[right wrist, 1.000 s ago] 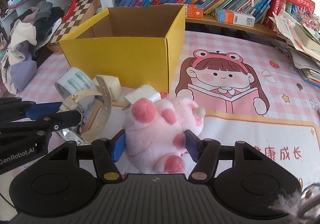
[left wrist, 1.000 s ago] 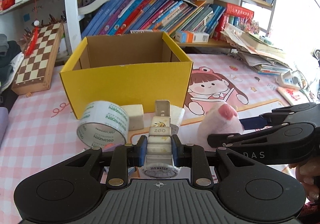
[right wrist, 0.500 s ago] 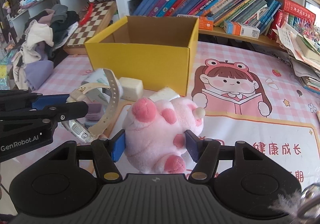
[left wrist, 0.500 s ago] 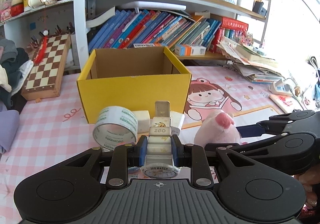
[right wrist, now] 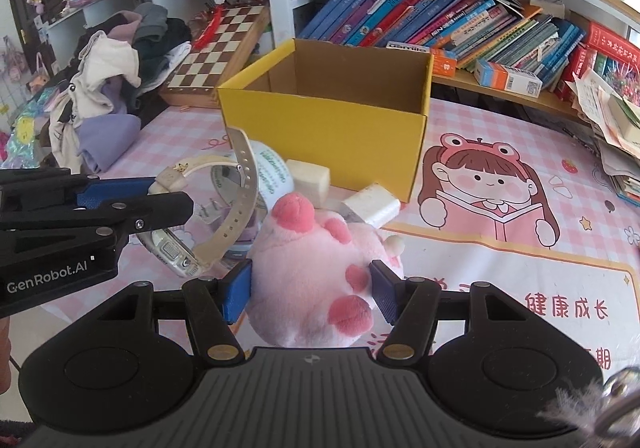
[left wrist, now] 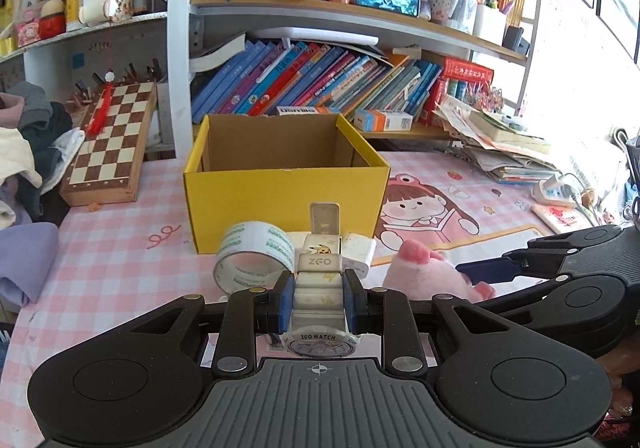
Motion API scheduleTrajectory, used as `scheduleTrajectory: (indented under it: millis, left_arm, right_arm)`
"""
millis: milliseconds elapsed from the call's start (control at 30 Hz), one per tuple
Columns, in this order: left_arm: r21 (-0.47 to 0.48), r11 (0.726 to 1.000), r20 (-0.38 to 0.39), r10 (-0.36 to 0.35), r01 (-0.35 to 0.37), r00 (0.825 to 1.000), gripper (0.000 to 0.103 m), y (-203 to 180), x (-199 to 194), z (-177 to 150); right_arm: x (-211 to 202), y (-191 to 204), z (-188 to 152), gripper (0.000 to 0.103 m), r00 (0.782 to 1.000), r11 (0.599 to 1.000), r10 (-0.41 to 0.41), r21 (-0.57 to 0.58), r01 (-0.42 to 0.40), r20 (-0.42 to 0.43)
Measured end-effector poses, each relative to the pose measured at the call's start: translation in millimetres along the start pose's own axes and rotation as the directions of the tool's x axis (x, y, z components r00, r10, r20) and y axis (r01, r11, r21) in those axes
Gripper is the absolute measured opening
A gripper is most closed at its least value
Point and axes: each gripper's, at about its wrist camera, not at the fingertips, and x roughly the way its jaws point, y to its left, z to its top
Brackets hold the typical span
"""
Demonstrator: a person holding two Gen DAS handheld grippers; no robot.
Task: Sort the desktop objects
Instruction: 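Lift and carry the watch with the left tool while the right tool carries the pig over the box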
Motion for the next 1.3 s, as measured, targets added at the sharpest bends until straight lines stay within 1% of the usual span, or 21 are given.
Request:
scheduleTrajectory:
  millis: [400, 733, 1033, 1300]
  left_arm:
    - [0.017, 1.0, 0.029, -0.019, 0.019, 0.999, 0.024, 16.4, -19.4, -0.4]
    - [0.01, 0.999, 0.043, -0.036, 0.036, 0.998, 0.024, 26.2, -26.5, 1.5]
    - [0.016, 0.998, 0.06, -0.055, 0.054, 0.997, 0.024, 20.6, -17.6, 12.8]
    - [0.02, 0.999, 0.084, -0.047, 0.046, 0.995, 0.024, 13.7, -5.5, 32.5]
  right_arm:
    - [-7.2, 17.4, 7.4, 0.06, 0.999, 0.999, -0.036, 0.039, 0.037, -0.034]
    - [-11.8, 31.7, 8.6, 0.06, 0.998, 0.998, -0.058, 0.015, 0.058, -0.028]
    - [-11.9, 22.6, 20.7, 0.06, 0.998, 0.998, -0.066, -0.004, 0.066, -0.009]
    - [-9.4, 5.8, 46.0, 0.06, 0.999, 0.999, -0.027, -0.021, 0.028, 0.018]
